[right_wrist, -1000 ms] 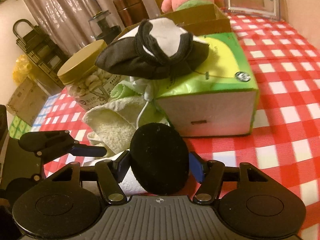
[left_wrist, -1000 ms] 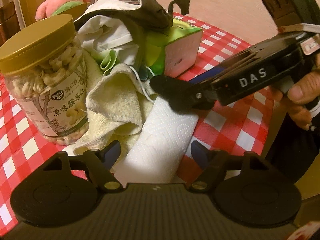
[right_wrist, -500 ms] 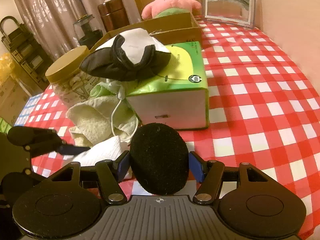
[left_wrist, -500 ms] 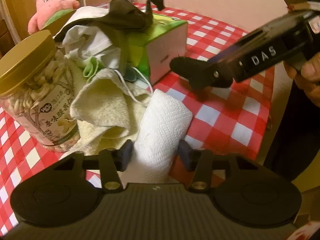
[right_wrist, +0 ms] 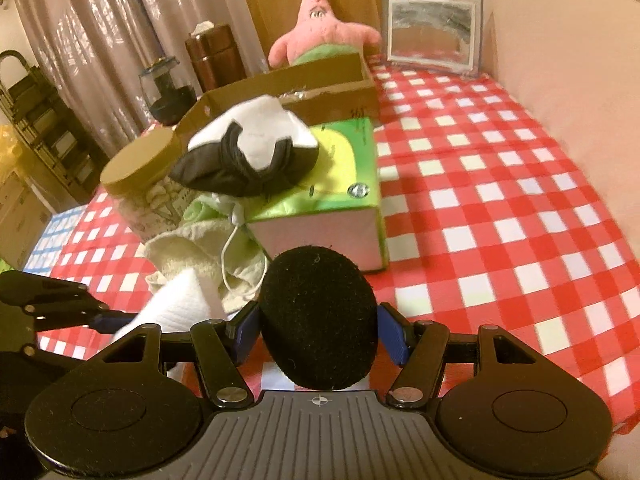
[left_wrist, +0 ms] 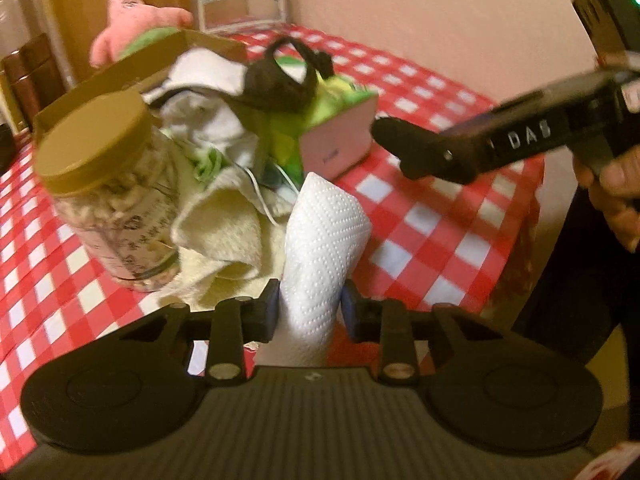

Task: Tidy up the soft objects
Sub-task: 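Carry the paper towel roll and black sponge over the cardboard tray with both tools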

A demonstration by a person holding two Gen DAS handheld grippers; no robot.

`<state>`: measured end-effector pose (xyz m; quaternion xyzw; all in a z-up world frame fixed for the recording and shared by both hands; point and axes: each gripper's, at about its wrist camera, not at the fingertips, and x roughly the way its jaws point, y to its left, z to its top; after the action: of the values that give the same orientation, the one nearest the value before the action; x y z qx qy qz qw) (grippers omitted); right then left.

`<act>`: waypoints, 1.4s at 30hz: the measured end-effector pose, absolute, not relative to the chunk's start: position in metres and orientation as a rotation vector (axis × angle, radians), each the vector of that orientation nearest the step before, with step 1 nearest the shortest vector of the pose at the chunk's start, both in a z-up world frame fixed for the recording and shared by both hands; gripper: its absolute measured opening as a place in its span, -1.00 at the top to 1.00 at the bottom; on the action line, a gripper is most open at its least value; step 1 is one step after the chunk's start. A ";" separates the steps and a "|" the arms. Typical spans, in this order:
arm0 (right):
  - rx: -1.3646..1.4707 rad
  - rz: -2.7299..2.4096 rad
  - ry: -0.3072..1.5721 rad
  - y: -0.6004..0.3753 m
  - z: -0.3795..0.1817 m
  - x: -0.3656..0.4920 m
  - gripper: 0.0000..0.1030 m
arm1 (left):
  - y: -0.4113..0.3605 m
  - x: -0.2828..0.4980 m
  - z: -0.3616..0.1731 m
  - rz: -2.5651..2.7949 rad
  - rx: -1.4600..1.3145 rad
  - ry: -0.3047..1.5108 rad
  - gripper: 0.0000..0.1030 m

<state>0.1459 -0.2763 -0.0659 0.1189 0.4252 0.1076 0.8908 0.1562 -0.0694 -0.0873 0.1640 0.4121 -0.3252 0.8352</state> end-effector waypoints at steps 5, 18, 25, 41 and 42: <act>0.239 0.208 0.848 -0.283 -0.046 0.140 -0.21 | -0.063 0.155 -0.057 -0.622 0.262 0.865 0.45; 0.179 0.215 0.745 -0.300 0.015 0.153 -0.21 | -0.039 0.189 0.025 -0.488 0.099 0.789 0.45; 0.091 0.249 0.694 -0.297 0.042 0.188 -0.21 | -0.026 0.229 0.051 -0.411 0.079 0.752 0.45; -0.031 0.338 0.688 -0.272 0.056 0.339 -0.21 | -0.014 0.359 0.057 -0.327 0.034 0.740 0.45; -0.028 0.344 0.691 -0.271 0.054 0.350 -0.21 | -0.014 0.367 0.054 -0.321 0.036 0.740 0.45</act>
<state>0.3504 -0.2708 0.0541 -0.0134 0.3371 0.1680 0.9263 0.3671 -0.0141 0.0544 0.0174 0.3601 -0.1562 0.9196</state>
